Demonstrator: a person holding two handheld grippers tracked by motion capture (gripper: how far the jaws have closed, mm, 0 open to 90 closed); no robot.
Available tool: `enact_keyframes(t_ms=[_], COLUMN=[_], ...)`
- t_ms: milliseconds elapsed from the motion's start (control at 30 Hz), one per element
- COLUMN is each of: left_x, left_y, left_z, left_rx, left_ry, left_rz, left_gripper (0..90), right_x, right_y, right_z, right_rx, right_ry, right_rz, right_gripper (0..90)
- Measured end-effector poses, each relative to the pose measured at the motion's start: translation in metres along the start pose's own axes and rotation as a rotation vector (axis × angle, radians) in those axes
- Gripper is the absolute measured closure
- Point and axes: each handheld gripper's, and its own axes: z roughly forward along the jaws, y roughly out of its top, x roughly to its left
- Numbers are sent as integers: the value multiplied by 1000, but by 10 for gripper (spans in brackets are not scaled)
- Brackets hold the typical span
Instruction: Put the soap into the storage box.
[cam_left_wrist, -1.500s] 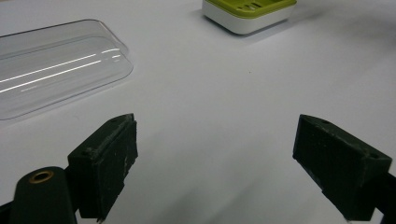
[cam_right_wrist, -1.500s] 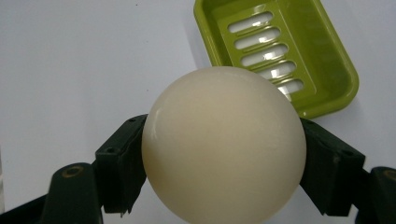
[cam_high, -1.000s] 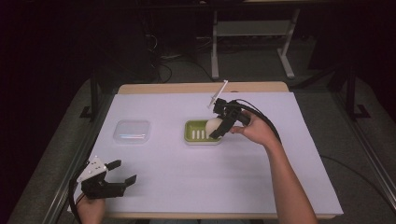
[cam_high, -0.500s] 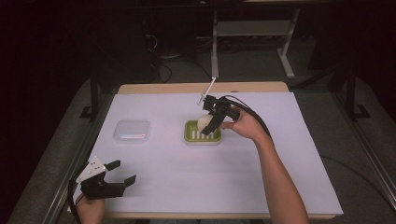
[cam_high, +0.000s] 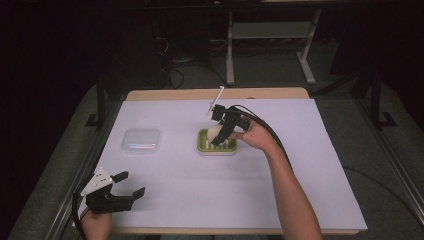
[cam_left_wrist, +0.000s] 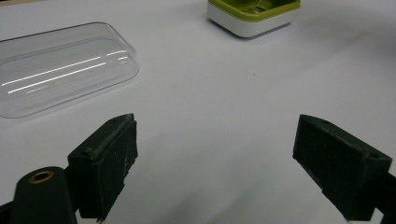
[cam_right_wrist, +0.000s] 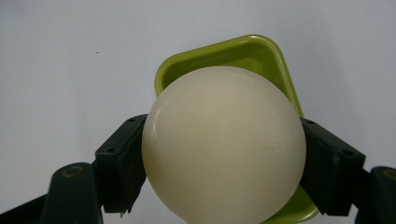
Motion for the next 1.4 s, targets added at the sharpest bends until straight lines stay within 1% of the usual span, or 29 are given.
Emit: enact_keyframes(t_ms=[167, 233, 333, 533, 600, 767, 1033, 1133, 1400], left_x=[0, -1, -1, 0, -1, 0, 0, 0, 0], left_y=[0, 0, 0, 0, 0, 0, 0, 0, 0], left_z=[1, 1, 1, 1, 1, 1, 2, 2, 2], left_rx=[3, 2, 2, 7, 7, 7, 9, 7, 8], left_ry=[-4, -4, -4, -10, -11, -10, -10, -11, -11], left_rz=[-1, -6, -7, -2, -6, -9, 5, 5, 5], left_gripper=[130, 130, 130, 130, 130, 130, 130, 130, 130], right_x=[-3, -5, -6, -7, -8, -8, -8, -8, -9], right_y=[-2, -2, -2, -2, -2, -3, -3, -4, -4], right_z=[2, 5, 8, 13, 16, 18, 23, 25, 28], right_rx=[4, 5, 7, 14, 21, 19, 22, 31, 28], right_ry=[0, 7, 17, 14, 20, 19, 19, 16, 14], right_rz=[14, 21, 32, 34, 47, 45, 53, 55, 58], right_gripper=[239, 239, 239, 239, 239, 239, 238, 238, 238])
